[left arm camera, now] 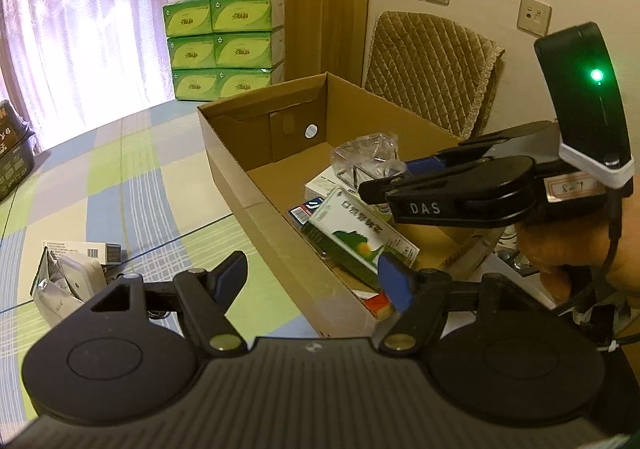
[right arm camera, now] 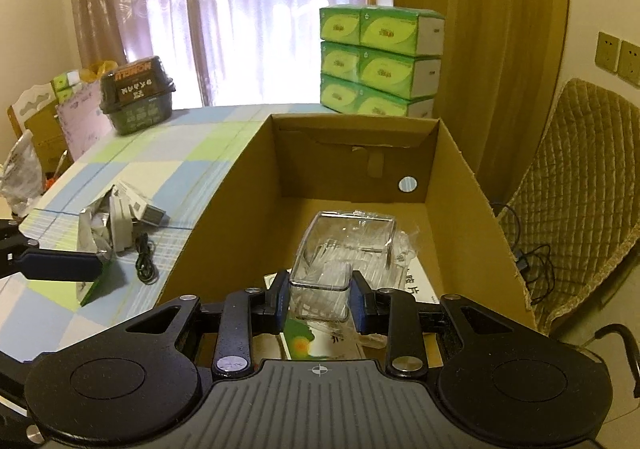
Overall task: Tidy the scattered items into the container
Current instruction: 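Lower the clear wire rack into the cardboard box and open the right tool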
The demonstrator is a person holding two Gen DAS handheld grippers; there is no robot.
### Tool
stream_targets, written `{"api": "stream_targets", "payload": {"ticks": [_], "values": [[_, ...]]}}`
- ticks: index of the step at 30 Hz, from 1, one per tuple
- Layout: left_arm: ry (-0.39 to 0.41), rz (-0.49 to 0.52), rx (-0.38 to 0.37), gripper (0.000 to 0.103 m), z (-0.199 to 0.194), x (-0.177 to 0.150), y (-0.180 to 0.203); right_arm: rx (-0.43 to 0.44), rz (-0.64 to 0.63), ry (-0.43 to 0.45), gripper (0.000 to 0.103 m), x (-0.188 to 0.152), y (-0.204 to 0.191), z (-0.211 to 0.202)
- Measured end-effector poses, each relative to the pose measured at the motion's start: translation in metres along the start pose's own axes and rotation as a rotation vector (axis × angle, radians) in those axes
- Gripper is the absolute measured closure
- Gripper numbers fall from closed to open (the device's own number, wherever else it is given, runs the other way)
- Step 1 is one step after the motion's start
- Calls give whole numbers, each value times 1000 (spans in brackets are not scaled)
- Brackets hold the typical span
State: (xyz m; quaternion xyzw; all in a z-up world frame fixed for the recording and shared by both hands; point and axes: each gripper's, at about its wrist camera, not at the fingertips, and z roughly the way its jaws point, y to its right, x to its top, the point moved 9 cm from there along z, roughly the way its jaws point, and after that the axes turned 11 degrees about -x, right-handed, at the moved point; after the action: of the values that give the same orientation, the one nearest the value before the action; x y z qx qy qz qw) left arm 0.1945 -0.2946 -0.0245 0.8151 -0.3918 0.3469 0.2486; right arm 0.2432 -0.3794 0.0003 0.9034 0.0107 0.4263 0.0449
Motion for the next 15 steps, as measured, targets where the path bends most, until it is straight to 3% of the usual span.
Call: {"api": "stream_targets", "payload": {"ticks": [6, 7, 8, 9, 15], "values": [[6, -6, -6, 35, 2, 2, -1, -23, -13, -1, 69, -6, 7, 0], [6, -6, -8, 35, 2, 2, -1, -20, -14, 2, 58, -6, 7, 0], [6, -5, -9, 35, 2, 2, -1, -22, -10, 10, 27, -6, 8, -2], [5, -4, -9, 35, 2, 2, 0, -30, -3, 30, 17, -5, 10, -5], [1, -10, -4, 35, -1, -2, -2, -34, 0, 44, 16, -4, 11, -14]]}}
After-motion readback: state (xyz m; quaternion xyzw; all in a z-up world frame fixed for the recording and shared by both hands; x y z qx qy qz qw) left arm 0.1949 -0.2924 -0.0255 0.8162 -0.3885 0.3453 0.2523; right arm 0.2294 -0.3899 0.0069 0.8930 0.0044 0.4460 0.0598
